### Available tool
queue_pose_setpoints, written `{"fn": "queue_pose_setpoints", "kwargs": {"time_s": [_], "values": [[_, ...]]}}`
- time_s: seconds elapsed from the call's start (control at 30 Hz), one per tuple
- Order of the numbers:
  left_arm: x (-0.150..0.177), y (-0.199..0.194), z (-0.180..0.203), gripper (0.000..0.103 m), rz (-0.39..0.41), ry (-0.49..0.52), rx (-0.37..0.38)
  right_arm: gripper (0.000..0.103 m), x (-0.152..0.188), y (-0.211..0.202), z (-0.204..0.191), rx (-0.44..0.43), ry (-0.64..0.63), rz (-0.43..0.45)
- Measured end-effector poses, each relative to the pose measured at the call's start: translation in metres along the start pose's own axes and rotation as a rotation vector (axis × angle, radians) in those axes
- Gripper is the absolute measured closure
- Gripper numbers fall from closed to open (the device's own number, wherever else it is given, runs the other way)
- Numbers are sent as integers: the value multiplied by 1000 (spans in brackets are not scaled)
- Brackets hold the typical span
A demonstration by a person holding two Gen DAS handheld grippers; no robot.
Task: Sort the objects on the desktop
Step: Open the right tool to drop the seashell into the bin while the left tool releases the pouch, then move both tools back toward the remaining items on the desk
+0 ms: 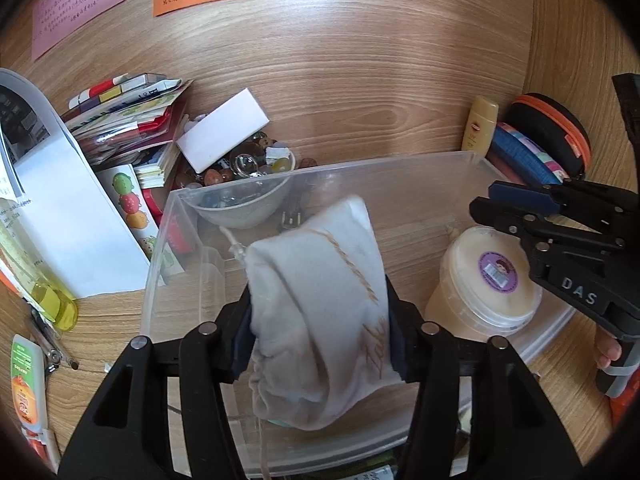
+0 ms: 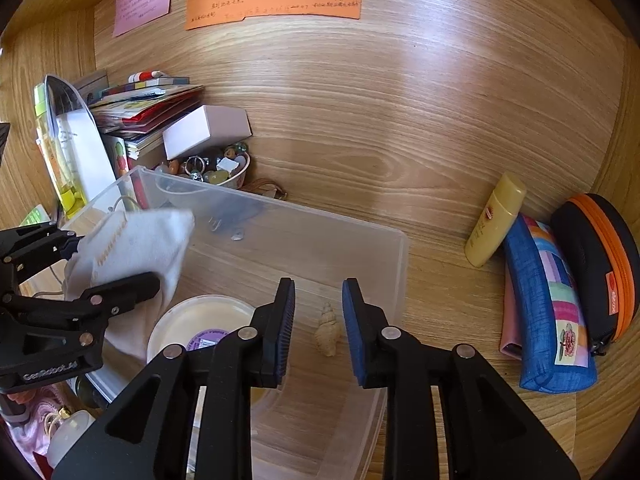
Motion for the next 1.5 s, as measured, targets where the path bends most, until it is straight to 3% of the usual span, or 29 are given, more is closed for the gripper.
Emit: {"fn": "queue_pose_setpoints", "kwargs": {"time_s": [0.13, 0.2, 0.47, 0.67, 0.77, 0.9, 1.17, 1.3, 1.5], "values": [[-1, -9, 1, 30, 33, -2, -12, 69, -2, -3, 2, 0, 7, 14], [-4, -16, -1, 29, 65, -2, -20, 58, -3, -6, 2, -4, 12, 30], [-12, -29, -12, 26, 100, -43, -8, 52, -5, -15, -2, -9, -2, 60], [-14, -36, -20, 19, 124, -62, -2, 34, -8, -25, -2, -7, 4, 93], [-14, -43, -25, 16, 140, -68, -14, 19, -9, -30, -4, -10, 6, 106], [-12, -50, -34, 10, 131, -102, -23, 19, -12, -36, -9, 4, -17, 118], [2, -79, -52, 9, 129, -83, -131, 14, -15, -72, -16, -55, 5, 157], [14, -98, -57, 8, 127, -80, -131, 5, -8, -96, -23, -42, -18, 194], [40, -118, -55, 7, 99, -41, -135, 4, 16, -126, -35, -29, -84, 223]]}}
Point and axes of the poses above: each gripper's, at about its wrist camera, not at the fingertips, and y roughly the way its jaws point, z to its right, x to its underside, the point moved 4 cm from there along y, roughly the way its jaws point, and after that the axes turned 4 degrees about -x, right-handed, at the moved point
